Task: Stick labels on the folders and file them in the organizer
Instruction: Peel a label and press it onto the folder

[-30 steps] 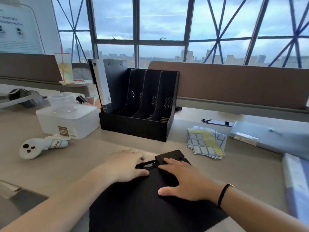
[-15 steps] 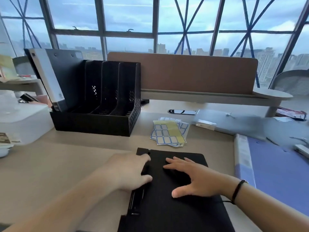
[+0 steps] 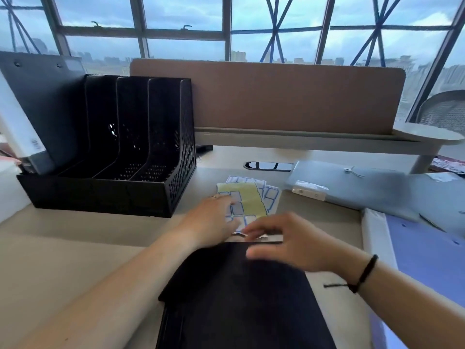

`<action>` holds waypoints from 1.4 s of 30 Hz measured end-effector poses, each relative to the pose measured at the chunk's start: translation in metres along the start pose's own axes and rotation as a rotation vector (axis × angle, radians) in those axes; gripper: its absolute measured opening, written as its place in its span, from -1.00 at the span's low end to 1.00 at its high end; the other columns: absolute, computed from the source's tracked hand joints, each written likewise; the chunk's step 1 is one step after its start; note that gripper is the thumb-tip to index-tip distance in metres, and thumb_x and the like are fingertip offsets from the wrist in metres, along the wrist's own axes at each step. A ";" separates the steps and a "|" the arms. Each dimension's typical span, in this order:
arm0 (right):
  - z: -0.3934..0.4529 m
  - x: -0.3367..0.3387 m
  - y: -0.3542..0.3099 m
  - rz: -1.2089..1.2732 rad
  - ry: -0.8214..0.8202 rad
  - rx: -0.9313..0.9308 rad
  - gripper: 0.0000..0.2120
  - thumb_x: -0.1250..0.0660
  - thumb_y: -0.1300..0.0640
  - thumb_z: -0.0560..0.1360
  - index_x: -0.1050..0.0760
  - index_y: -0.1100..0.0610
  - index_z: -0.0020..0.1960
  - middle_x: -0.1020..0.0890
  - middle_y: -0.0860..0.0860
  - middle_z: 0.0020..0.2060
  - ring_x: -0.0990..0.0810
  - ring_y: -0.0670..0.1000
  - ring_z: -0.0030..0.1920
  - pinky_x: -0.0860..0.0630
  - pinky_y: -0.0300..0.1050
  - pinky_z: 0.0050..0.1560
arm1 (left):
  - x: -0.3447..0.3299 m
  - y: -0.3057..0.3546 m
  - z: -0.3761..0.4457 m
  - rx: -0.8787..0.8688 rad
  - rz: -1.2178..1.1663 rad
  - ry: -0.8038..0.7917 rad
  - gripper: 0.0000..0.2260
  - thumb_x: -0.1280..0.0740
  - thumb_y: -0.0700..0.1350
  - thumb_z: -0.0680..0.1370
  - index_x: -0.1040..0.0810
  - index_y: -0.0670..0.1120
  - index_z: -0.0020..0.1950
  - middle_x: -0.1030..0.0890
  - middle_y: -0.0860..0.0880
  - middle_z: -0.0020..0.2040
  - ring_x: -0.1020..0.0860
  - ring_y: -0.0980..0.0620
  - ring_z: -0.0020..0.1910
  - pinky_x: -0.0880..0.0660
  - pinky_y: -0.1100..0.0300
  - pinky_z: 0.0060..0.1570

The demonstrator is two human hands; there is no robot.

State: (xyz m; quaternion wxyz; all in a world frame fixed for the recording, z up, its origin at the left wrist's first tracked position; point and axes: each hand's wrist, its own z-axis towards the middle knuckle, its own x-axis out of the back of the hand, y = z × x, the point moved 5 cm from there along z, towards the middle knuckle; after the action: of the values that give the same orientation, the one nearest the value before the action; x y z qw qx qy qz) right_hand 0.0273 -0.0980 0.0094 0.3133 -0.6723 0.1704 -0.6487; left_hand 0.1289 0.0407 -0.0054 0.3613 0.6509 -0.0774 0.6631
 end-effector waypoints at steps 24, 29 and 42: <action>0.066 0.004 0.071 -0.293 0.215 -0.083 -0.59 -0.43 -0.22 0.43 -0.60 -0.09 0.23 -0.50 -0.16 0.10 -0.39 -0.09 0.24 -0.26 -0.27 0.22 | -0.040 -0.018 0.021 -0.073 0.006 0.025 -0.38 -0.16 0.48 0.43 -0.40 0.24 0.41 -0.37 0.25 0.32 -0.26 0.22 0.36 -0.37 0.20 0.29; 0.065 0.005 0.070 -0.255 0.237 -0.072 -0.67 -0.45 -0.19 0.42 -0.61 -0.11 0.14 -0.53 -0.17 0.04 -0.41 -0.12 0.17 -0.30 -0.25 0.16 | -0.040 -0.018 0.020 -0.076 0.000 0.026 -0.42 -0.19 0.45 0.44 -0.42 0.25 0.39 -0.38 0.24 0.32 -0.23 0.23 0.37 -0.36 0.19 0.31; 0.065 0.009 0.072 0.272 0.373 -0.181 -0.92 -0.50 0.09 0.45 -0.65 0.04 -0.21 -0.68 -0.04 -0.33 -0.55 -0.17 -0.34 -0.48 -0.28 -0.22 | -0.038 -0.017 0.018 -0.068 0.013 0.012 -0.39 -0.14 0.52 0.39 -0.46 0.25 0.33 -0.41 0.25 0.31 -0.28 0.21 0.36 -0.37 0.18 0.30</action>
State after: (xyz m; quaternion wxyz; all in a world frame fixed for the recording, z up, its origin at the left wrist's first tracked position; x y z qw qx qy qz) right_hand 0.1047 -0.1441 -0.0279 0.2995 -0.5369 0.3718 -0.6955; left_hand 0.1489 0.0280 -0.0442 0.3794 0.6340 -0.1018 0.6661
